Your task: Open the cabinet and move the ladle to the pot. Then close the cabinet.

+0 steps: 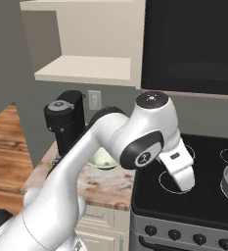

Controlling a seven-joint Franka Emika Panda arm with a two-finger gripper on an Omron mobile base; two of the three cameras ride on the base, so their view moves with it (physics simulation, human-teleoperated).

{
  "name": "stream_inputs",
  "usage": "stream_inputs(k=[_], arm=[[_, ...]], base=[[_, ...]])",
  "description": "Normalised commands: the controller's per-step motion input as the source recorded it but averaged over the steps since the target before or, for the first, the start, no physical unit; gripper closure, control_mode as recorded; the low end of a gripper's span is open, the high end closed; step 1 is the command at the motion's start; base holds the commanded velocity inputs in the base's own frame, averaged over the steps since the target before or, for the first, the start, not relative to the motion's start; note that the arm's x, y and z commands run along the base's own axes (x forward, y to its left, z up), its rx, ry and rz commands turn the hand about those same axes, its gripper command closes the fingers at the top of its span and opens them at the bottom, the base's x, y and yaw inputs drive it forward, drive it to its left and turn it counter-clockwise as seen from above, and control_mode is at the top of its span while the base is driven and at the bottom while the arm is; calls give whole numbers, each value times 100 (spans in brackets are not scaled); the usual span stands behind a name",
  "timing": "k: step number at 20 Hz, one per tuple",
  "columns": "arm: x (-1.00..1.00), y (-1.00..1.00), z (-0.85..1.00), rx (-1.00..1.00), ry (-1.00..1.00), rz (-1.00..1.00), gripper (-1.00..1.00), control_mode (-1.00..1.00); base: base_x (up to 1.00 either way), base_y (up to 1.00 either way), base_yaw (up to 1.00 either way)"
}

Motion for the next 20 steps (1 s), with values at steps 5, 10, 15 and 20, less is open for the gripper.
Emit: stream_inputs(k=[5, 10, 15, 20], arm=[[-48, 62, 48, 0, -9, 3, -100, -100], [-53, 64, 42, 0, -6, 4, -100, -100], [-36, 77, 24, -10, -11, 8, -100, -100], [-18, 83, 23, -11, -17, 10, -100, -100]], base=[[0, 0, 0], [0, 0, 0], [0, 0, 0], [0, 0, 0]])
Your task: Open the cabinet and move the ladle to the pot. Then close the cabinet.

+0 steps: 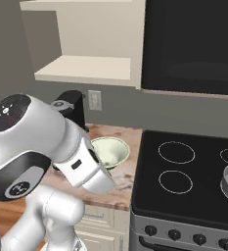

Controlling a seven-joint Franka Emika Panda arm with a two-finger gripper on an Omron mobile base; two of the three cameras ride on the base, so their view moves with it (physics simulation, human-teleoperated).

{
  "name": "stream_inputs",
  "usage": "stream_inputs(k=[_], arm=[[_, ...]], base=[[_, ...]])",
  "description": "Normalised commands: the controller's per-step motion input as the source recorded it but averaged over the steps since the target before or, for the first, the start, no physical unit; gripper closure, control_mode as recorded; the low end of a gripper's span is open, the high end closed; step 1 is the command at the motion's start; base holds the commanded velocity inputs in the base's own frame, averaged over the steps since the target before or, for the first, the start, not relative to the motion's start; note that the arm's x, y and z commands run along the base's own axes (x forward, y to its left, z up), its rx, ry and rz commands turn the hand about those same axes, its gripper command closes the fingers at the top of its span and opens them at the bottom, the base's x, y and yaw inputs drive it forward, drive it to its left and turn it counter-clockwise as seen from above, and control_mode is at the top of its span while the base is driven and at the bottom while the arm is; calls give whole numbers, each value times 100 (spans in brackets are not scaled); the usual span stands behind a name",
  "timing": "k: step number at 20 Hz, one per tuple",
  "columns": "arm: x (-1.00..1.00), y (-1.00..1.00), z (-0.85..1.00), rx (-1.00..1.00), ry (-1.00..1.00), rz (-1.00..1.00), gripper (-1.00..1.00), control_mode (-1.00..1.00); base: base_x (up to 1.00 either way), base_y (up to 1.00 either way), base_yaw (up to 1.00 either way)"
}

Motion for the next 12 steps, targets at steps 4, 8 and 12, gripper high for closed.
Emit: stream_inputs(k=[4, 8, 12], arm=[[-28, 73, 35, -11, -15, 9, -100, -100], [-33, 69, 41, -13, -15, 8, -100, -100], [-27, 75, 47, -14, -12, 9, -100, -100]], base=[[0, 0, 0], [0, 0, 0], [0, 0, 0]])
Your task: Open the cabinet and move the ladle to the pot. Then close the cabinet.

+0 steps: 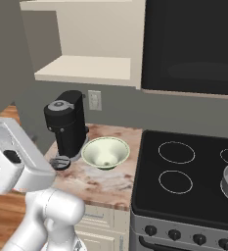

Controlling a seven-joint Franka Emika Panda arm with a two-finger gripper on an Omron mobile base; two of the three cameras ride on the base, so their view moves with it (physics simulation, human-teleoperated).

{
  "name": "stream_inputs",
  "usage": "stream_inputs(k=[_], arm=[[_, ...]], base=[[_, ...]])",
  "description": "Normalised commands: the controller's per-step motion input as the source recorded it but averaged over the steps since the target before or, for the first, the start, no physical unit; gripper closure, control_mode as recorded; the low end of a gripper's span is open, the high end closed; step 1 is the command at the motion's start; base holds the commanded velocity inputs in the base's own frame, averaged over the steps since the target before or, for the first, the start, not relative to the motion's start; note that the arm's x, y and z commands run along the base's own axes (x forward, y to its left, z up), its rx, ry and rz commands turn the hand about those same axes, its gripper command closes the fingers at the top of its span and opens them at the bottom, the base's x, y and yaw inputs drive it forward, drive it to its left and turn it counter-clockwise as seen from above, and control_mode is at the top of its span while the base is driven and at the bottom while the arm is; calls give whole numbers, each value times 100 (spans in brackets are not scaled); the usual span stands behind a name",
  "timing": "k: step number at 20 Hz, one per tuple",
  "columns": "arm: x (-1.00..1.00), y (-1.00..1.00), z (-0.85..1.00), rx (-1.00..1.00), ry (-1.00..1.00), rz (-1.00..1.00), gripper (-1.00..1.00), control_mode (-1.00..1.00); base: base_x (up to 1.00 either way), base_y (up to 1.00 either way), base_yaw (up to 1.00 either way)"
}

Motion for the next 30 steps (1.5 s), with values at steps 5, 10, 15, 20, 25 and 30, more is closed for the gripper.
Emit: stream_inputs(k=[5, 10, 15, 20, 25, 30], arm=[[-28, 82, 61, -13, -4, 8, -100, -100], [-22, 85, 31, -15, -9, 7, -100, -100], [-24, 80, 23, -17, -10, 6, -100, -100], [-18, 71, 19, -16, -11, 5, -100, -100], [0, 73, 5, -18, -17, 5, -100, -100], [5, 67, 0, -25, -23, 2, -100, -100]], base=[[0, 0, 0], [0, 0, 0], [0, 0, 0], [0, 0, 0], [0, 0, 0], [0, 0, 0]])
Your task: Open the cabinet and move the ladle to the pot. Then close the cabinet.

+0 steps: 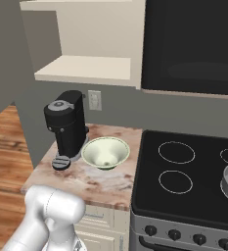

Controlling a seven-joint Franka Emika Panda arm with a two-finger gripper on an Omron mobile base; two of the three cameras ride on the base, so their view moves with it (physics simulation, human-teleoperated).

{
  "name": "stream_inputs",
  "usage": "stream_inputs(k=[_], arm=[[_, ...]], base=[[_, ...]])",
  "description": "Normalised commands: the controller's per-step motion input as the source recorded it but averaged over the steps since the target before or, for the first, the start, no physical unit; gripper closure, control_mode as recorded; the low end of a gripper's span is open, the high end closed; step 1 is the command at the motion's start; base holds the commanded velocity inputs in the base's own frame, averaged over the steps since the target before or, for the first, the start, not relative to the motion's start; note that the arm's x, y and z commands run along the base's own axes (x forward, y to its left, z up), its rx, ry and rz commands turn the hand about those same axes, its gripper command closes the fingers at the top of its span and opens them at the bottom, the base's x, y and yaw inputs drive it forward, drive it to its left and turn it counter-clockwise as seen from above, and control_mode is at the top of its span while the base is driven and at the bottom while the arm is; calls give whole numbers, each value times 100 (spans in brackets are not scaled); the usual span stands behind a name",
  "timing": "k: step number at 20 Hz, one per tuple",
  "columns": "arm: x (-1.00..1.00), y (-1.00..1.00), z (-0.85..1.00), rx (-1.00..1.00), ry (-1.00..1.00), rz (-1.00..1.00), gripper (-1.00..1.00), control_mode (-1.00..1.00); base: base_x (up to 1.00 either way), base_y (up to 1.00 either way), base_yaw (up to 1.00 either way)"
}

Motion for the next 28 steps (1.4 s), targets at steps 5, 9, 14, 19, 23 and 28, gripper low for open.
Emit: stream_inputs(k=[5, 9, 14, 19, 23, 28], arm=[[6, 58, 0, -28, -23, 0, -100, -100], [41, 37, -4, -25, -1, 0, -100, -100], [83, 20, -22, -24, 4, 0, -100, -100], [70, 25, -27, -26, 1, 0, -100, -100], [51, 36, -22, -31, 0, 0, -100, -100], [27, 17, -4, -27, 5, -7, -100, -100]], base=[[0, 0, 0], [0, 0, 0], [0, 0, 0], [0, 0, 0], [0, 0, 0], [0, 0, 0]])
